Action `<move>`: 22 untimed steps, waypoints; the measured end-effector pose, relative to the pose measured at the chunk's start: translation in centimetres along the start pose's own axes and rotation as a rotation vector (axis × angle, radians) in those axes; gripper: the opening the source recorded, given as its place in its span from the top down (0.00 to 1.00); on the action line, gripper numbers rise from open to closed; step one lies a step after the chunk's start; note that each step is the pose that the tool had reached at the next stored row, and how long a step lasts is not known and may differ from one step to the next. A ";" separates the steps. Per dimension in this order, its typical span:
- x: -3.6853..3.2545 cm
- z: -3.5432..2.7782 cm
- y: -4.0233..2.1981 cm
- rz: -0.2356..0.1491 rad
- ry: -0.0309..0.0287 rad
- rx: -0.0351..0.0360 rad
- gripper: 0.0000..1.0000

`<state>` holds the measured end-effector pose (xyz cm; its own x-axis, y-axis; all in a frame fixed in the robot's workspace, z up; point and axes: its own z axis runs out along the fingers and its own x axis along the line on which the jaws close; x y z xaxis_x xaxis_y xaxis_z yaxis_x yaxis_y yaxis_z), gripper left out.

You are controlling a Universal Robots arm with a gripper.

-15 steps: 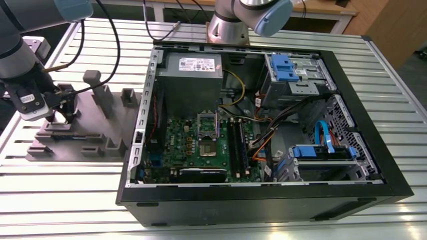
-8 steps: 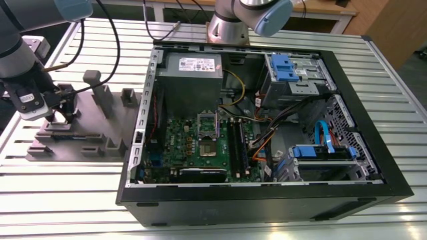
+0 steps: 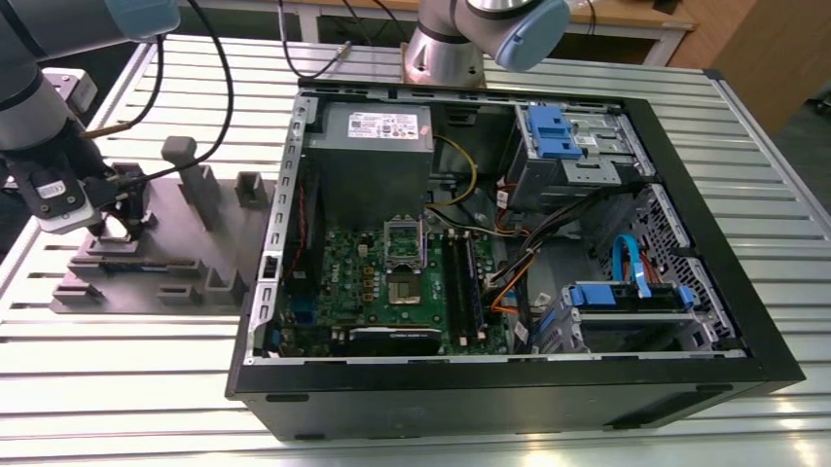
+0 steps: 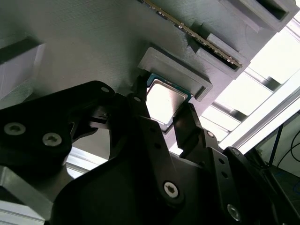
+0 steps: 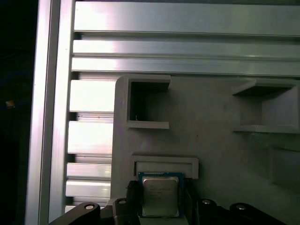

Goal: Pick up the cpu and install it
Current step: 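Pick up the cpu and move it towards the insertion slot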

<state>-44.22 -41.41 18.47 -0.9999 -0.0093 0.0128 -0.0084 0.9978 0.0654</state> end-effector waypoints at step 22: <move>0.01 -0.71 0.05 0.000 -0.0001 -0.0001 0.53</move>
<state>-44.22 -41.40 19.18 -0.9999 -0.0093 0.0127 -0.0084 0.9978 0.0654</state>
